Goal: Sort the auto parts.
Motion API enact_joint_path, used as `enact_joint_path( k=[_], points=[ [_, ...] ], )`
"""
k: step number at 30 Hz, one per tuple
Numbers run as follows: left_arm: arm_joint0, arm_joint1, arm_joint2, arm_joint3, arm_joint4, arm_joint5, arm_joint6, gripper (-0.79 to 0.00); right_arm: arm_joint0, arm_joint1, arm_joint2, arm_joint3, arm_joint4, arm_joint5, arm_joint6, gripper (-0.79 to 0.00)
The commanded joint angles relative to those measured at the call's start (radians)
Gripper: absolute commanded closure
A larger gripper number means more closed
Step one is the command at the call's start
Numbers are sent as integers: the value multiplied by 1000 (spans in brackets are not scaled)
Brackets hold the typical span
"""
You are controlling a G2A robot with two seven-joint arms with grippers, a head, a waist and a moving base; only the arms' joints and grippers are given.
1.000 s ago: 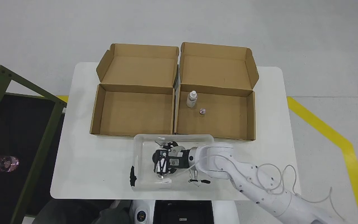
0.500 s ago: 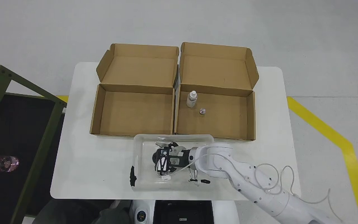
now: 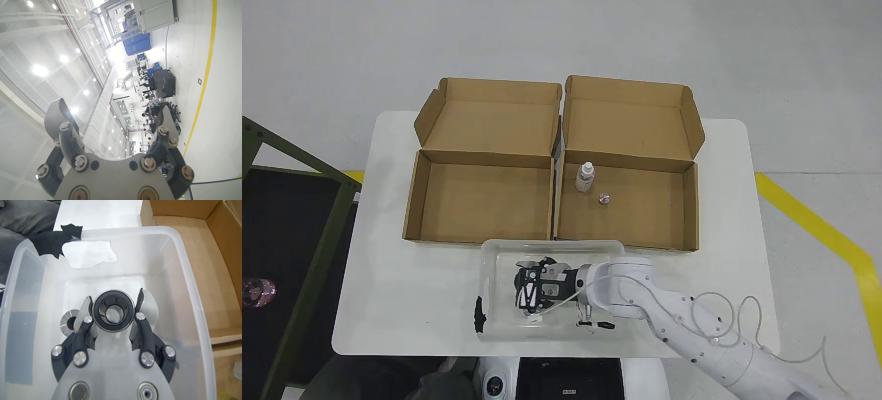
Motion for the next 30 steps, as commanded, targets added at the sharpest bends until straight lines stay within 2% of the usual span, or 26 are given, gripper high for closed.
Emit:
enact_joint_path(
  k=[1, 3, 5, 7, 9, 30],
  points=[
    [0, 0, 0, 0, 0, 0, 0, -785, -1, -2, 1, 3, 0, -3, 1, -391],
    [0, 0, 0, 0, 0, 0, 0, -785, -2, -3, 3, 5, 0, -5, 2, -376],
    [0, 0, 0, 0, 0, 0, 0, -785, -3, -5, 5, 6, 0, -7, 3, -311],
    [0, 0, 0, 0, 0, 0, 0, -785, -5, -6, 8, 6, 0, -8, 2, -188],
    [0, 0, 0, 0, 0, 0, 0, -785, -6, -6, 13, 2, 2, -12, 2, 0],
    [0, 0, 0, 0, 0, 0, 0, -785, -16, -5, 103, -128, 29, -43, -65, 0]
  ],
)
